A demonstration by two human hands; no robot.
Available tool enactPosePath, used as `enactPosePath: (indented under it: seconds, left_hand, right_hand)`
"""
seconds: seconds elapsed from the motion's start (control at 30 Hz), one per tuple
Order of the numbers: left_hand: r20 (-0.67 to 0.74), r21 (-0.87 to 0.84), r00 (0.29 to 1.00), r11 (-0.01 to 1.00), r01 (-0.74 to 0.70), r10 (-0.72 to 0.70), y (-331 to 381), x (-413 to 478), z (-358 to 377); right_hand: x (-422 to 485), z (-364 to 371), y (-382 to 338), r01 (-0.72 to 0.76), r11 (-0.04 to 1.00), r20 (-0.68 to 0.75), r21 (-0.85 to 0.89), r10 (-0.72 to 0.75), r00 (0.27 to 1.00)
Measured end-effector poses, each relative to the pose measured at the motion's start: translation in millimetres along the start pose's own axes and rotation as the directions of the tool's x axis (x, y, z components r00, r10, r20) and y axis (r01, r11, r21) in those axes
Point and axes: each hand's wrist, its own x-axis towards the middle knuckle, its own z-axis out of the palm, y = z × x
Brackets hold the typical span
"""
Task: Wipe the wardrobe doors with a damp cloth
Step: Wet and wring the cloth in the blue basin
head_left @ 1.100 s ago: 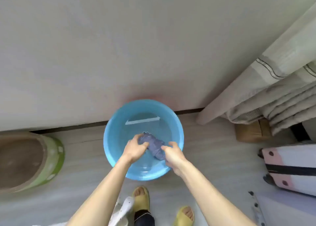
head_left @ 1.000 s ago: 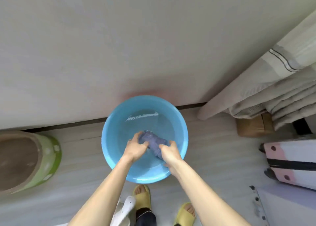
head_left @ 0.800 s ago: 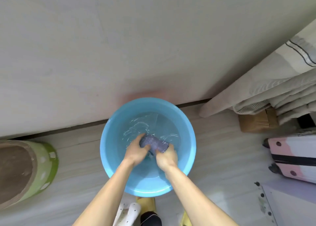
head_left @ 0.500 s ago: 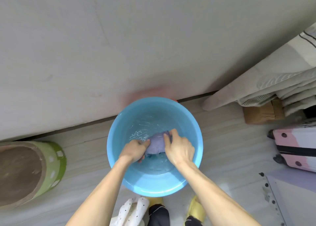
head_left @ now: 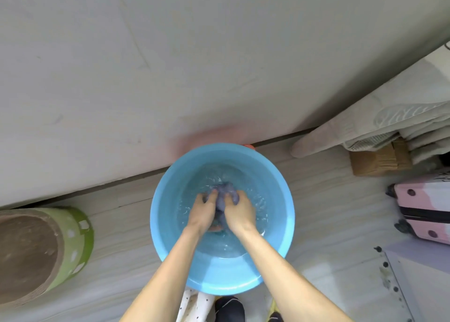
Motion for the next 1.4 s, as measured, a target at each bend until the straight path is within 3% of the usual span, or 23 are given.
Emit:
enactPosePath:
  seconds: [0.1, 0.2, 0.27, 0.3, 0.37, 0.43, 0.53, 0.63, 0.8, 0.9, 1.03, 1.13, 1.2, 1.3, 1.33, 1.4]
  left_hand:
    - [-0.014, -0.101, 0.999, 0.994, -0.038, 0.037, 8.2, -0.6, -0.6]
    - [-0.024, -0.081, 0.998, 0.994, -0.067, 0.066, 14.3, -3.5, 6.8]
    - [0.006, -0.035, 0.998, 0.998, -0.054, 0.055, 12.7, -10.6, 12.6]
    - [0.030, -0.027, 0.999, 0.999, -0.042, 0.043, 11.8, -14.7, 13.0]
    - [0.065, -0.016, 0.998, 1.000, -0.021, 0.022, 8.3, -17.6, 8.0]
    - [0.017, -0.051, 0.998, 0.996, -0.066, 0.067, 5.1, -15.5, 4.3]
    - [-0.129, -0.187, 0.989, 0.977, -0.102, 0.079, -1.5, -14.6, 5.1]
    - [-0.148, -0.252, 0.988, 0.965, -0.072, 0.035, -11.2, -19.1, 10.1]
    - [-0.180, -0.197, 0.981, 0.975, -0.107, 0.071, -15.0, -15.1, 9.0]
    - [-0.179, -0.182, 0.980, 0.976, -0.121, 0.088, -9.7, -13.6, -0.1]
    - [-0.072, -0.244, 0.995, 0.966, -0.087, 0.072, 6.4, -33.7, 7.4]
    - [0.015, -0.219, 1.000, 0.976, 0.013, -0.010, 14.1, -50.3, 12.6]
    - [-0.002, -0.234, 0.999, 0.971, -0.043, 0.044, 19.8, -55.8, 16.7]
    - [-0.024, -0.092, 0.982, 0.977, -0.191, 0.189, 23.5, -59.9, 18.9]
    - [0.001, -0.007, 0.973, 0.973, -0.229, 0.229, 23.8, -63.5, 18.0]
    - [0.095, 0.185, 0.952, 0.934, -0.305, 0.292, 19.6, -63.5, 14.1]
  right_hand:
    - [-28.0, 5.1, -13.8, 0.014, 0.975, -0.008, 0.221, -0.013, 1.000]
    - [-38.1, 9.9, -18.0, 0.080, 0.970, -0.098, 0.229, -0.059, 0.993]
    - [-28.9, 4.5, -18.5, 0.099, 0.994, -0.141, 0.056, -0.090, 0.986]
    - [-22.8, -0.2, -16.8, 0.092, 0.989, -0.127, -0.112, -0.106, 0.986]
    - [-13.8, -10.0, -10.8, 0.116, 0.907, -0.043, -0.404, -0.146, 0.988]
    - [-6.6, -16.4, -6.7, 0.131, 0.865, -0.030, -0.485, -0.166, 0.986]
    - [1.7, -16.5, 2.6, 0.073, 0.932, -0.121, -0.355, -0.124, 0.985]
    - [2.2, -9.4, 11.4, 0.038, 0.949, -0.042, -0.313, -0.053, 0.998]
    - [-13.1, 13.2, 2.3, -0.108, 0.994, 0.086, 0.017, 0.106, 0.991]
    - [-30.6, 19.1, -7.7, -0.050, 0.972, 0.061, 0.228, 0.037, 0.997]
    - [-40.8, 13.1, -19.8, 0.076, 0.988, -0.026, 0.133, -0.073, 0.997]
    - [-29.7, 3.1, -18.3, 0.024, 0.995, -0.089, -0.101, -0.033, 0.996]
    - [-17.6, -9.0, -11.0, -0.052, 0.999, -0.089, -0.010, 0.051, 0.995]
    - [-16.1, -27.7, -9.4, -0.300, 0.864, 0.206, 0.405, 0.233, 0.950]
    - [-20.7, -34.6, -9.9, -0.400, 0.769, 0.332, 0.498, 0.257, 0.908]
    - [-26.0, -43.9, -8.4, -0.489, 0.643, 0.449, 0.590, 0.242, 0.860]
